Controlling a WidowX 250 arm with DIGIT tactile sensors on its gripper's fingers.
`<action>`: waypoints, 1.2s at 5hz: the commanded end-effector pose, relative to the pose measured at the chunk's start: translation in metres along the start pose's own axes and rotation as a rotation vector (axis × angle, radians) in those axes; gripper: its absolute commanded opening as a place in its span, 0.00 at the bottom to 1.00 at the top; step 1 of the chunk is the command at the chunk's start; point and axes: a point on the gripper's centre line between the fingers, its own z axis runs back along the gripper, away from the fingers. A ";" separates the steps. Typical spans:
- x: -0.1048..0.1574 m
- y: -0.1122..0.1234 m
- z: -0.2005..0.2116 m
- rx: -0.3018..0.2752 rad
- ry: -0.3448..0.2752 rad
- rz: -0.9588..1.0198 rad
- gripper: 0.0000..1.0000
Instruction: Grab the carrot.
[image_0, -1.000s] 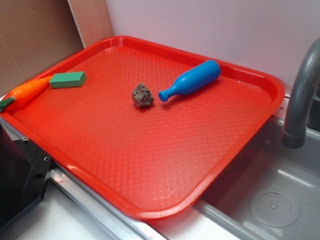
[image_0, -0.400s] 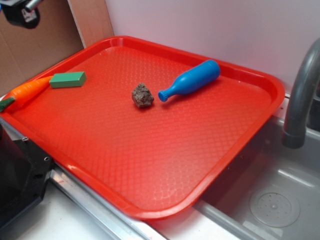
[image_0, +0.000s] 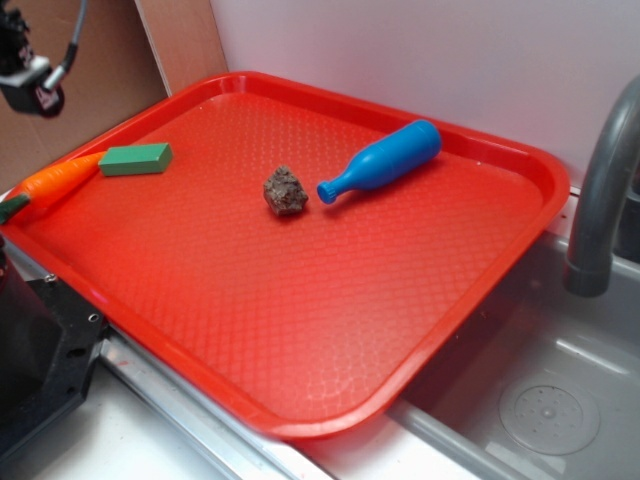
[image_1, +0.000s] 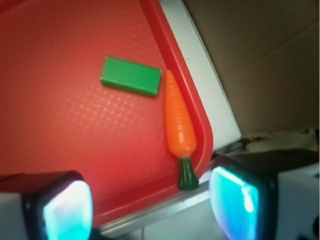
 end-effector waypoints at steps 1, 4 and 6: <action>0.009 0.020 -0.041 -0.016 0.015 -0.047 1.00; 0.015 0.023 -0.075 -0.070 -0.024 -0.036 1.00; 0.032 -0.016 -0.070 -0.064 0.009 -0.083 1.00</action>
